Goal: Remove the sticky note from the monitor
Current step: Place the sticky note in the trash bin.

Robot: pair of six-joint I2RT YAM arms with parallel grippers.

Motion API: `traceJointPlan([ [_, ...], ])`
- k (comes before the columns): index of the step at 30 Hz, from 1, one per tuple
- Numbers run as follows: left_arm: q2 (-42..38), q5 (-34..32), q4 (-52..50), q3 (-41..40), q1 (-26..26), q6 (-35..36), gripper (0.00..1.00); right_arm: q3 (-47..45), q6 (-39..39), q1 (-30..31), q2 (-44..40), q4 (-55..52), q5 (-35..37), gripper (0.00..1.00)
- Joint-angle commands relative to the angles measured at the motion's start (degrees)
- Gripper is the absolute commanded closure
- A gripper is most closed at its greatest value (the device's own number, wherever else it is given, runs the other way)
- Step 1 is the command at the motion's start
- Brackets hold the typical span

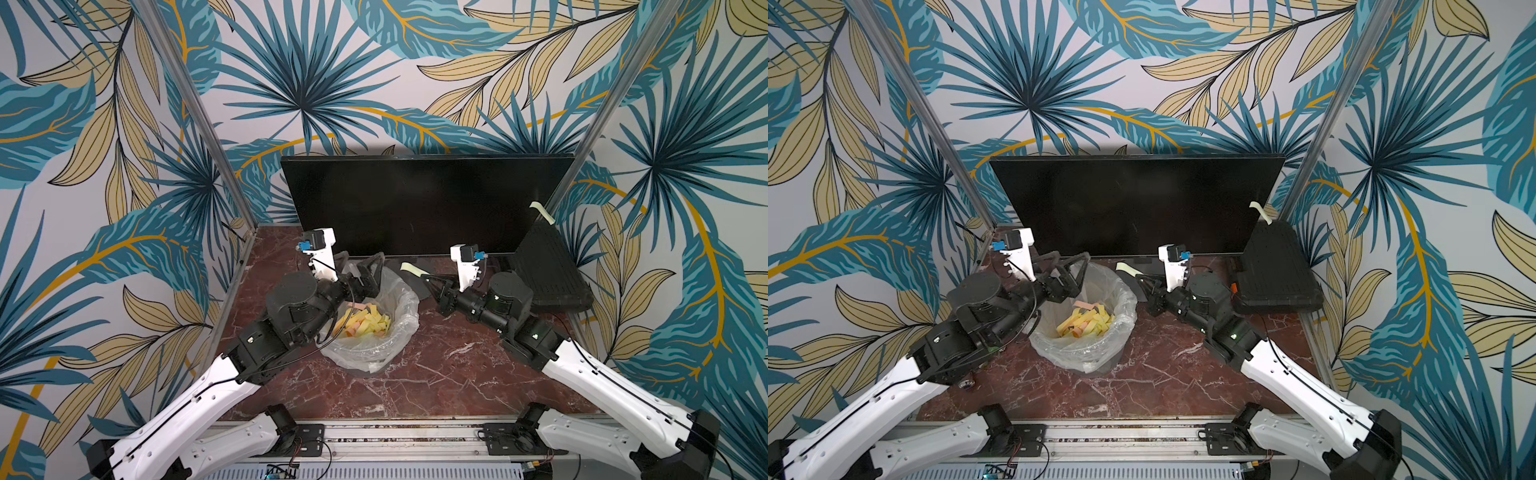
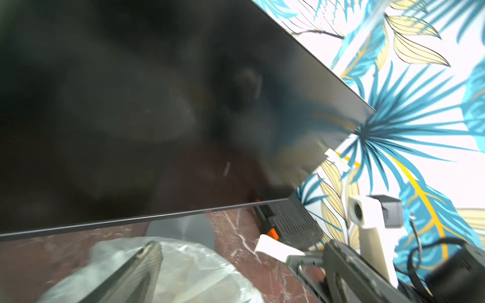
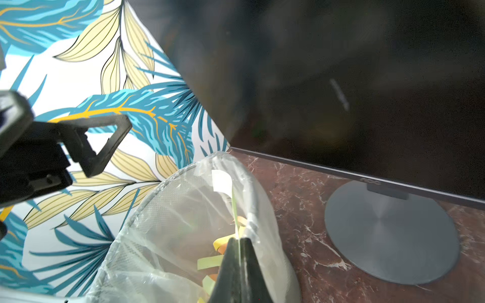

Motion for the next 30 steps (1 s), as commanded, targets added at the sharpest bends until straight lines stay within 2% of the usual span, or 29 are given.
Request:
traceJointPlan([
  [1,-2.5,-3.0,-6.4,0.0,2.0,-1.8,0.0,3.7,-3.0,4.0,1.9,-1.3,2.9,1.0],
  [9,-3.7,0.6,-11.1,2.7,7.1,-4.7,0.0,9.9,-6.7,12.8,8.9,-5.3,5.6,1.0],
  [11,-3.2,2.0,-11.1,3.0,7.5,-5.2,0.0,11.0,-7.3,14.1,10.3,-5.6,6.1,0.95],
  [13,-2.6,3.3,-10.9,3.1,7.8,-5.7,0.0,12.0,-7.7,14.8,11.5,-5.9,6.5,0.89],
  [15,-1.9,4.6,-10.5,3.0,8.0,-6.0,0.0,12.9,-8.1,15.2,12.4,-6.3,7.0,0.76],
  [19,-1.0,6.6,-9.4,2.9,8.1,-6.3,0.0,14.0,-8.4,15.3,12.8,-6.5,7.6,0.57],
  [25,-0.5,9.1,-7.8,2.5,8.3,-5.9,0.0,14.9,-10.4,15.3,12.3,-7.6,11.9,0.42],
  [30,0.7,14.3,-4.9,2.2,8.4,-5.6,0.0,15.4,-12.1,14.0,10.6,-9.5,15.7,0.29],
])
